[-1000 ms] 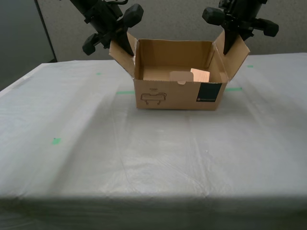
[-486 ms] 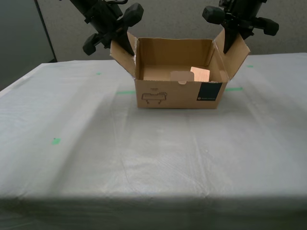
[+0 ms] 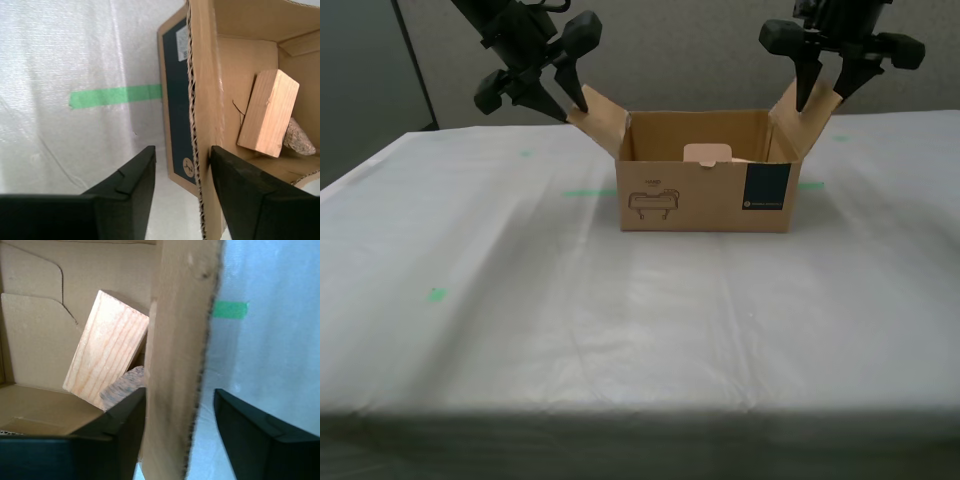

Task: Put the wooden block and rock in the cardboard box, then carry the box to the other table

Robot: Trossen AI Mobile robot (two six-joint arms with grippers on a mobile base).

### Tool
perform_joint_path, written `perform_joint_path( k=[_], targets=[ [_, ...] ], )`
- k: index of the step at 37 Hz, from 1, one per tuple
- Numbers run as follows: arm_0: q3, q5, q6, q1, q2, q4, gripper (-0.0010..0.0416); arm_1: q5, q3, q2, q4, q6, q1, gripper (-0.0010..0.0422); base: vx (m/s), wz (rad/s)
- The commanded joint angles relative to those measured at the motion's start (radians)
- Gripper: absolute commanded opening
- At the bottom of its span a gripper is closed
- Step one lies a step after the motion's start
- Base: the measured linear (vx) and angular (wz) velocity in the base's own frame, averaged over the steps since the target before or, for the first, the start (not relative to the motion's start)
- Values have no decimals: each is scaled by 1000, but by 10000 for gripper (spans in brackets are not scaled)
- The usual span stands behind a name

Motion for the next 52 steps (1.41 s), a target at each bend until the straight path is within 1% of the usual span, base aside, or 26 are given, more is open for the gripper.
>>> perform_joint_path(
  k=[1, 4, 7, 11, 12, 13, 17, 19, 25, 35, 45, 52],
  targets=[
    [1, 3, 3, 2, 0, -1, 258, 1, 0, 0, -2, -8, -1, 182, 0, 0],
    [1, 3, 3, 2, 0, -1, 312, 1, 0, 0, -2, -12, -1, 207, 0, 0],
    [1, 3, 2, 3, 0, -1, 357, 1, 0, 0, -3, -13, -1, 227, 0, 0],
    [1, -3, 2, 3, 0, -1, 405, 2, 0, 0, -3, -14, -1, 251, 0, 0],
    [1, -9, 2, 3, 0, -1, 406, 2, 0, 0, -3, -15, -1, 256, 0, 0],
    [1, -15, 2, 3, 0, -1, 398, 5, 0, 0, -4, -15, -1, 261, 0, 0],
    [1, -30, 2, 4, 0, 0, 375, 45, 0, 0, -3, -16, -1, 277, 0, 0],
    [1, -30, 2, 4, 0, 1, 368, 54, 0, 0, -3, -16, -1, 282, 0, 0],
    [1, -30, 2, 5, 0, 2, 364, 53, 0, 0, -3, -16, -1, 293, 0, 0],
    [1, -30, 2, 7, 0, 2, 400, 53, 0, 0, 5, -14, -1, 293, 0, 0],
    [1, -30, 2, 9, 0, 2, 399, 53, 2, 0, 23, -15, -1, 294, 0, 0],
    [1, -30, 0, 9, 0, 3, 399, 45, 2, 0, 37, -14, -1, 293, 0, 0]
  ],
)
